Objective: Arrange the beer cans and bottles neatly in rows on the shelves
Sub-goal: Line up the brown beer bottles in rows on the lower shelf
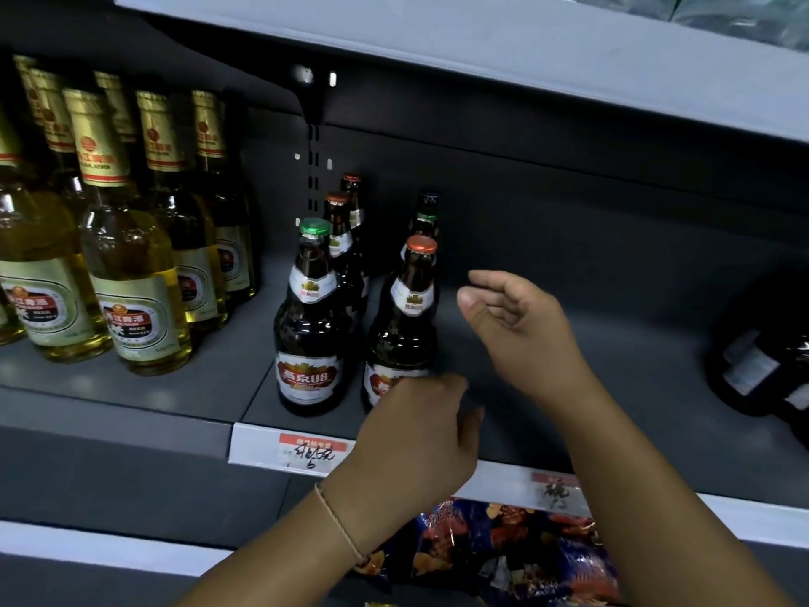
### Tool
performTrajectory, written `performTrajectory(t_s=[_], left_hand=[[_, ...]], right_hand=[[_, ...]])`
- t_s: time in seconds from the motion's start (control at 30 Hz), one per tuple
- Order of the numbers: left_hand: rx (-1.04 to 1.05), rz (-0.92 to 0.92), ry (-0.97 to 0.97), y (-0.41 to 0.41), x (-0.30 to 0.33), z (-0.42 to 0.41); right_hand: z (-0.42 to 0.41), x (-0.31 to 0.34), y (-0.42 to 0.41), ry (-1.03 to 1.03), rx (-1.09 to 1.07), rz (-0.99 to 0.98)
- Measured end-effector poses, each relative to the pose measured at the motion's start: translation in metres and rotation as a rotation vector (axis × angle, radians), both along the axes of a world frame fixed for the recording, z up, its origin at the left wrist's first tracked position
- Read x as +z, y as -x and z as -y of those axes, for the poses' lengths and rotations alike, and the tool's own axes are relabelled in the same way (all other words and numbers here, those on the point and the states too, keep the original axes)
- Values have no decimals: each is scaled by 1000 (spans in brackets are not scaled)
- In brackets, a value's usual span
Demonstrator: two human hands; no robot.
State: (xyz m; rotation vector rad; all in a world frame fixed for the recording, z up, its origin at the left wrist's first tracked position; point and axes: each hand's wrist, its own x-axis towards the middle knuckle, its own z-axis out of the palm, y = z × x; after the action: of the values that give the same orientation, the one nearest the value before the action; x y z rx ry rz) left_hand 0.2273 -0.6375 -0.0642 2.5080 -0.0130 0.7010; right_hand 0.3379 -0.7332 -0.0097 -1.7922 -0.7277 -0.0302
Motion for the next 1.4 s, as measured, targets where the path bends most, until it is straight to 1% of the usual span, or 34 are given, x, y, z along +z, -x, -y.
performTrajectory(t_s=[0.13, 0.2, 0.33, 0.5, 0.7, 0.83, 1.07, 1.2, 1.27, 1.4], left_hand=[[-25, 88, -43, -30, 21, 26], [-34, 107, -24, -50, 32, 44], [-96, 92, 21, -93, 47, 87], [-179, 26, -15, -147, 56, 146], [-306, 25, -49, -204, 62, 218], [-346, -5, -70, -238, 61, 254], [-382, -79, 64, -270, 56, 295], [-378, -153, 75, -280, 52, 304], [-374, -190, 84, -283, 49, 304], [-330, -238, 80, -290, 41, 298]], right_hand=[[37, 8, -19, -38, -88, 38], [62, 11, -33, -41, -149, 58], [122, 15, -59, -11, -241, 74], [197, 15, -90, -24, -368, 76], [279, 7, -133, -61, -509, 67], [319, 4, -162, -68, -623, 70], [352, 10, -191, 73, -729, 99], [355, 12, -209, 176, -742, 40], [352, 14, -216, 189, -729, 12], [344, 14, -228, 205, -729, 17]])
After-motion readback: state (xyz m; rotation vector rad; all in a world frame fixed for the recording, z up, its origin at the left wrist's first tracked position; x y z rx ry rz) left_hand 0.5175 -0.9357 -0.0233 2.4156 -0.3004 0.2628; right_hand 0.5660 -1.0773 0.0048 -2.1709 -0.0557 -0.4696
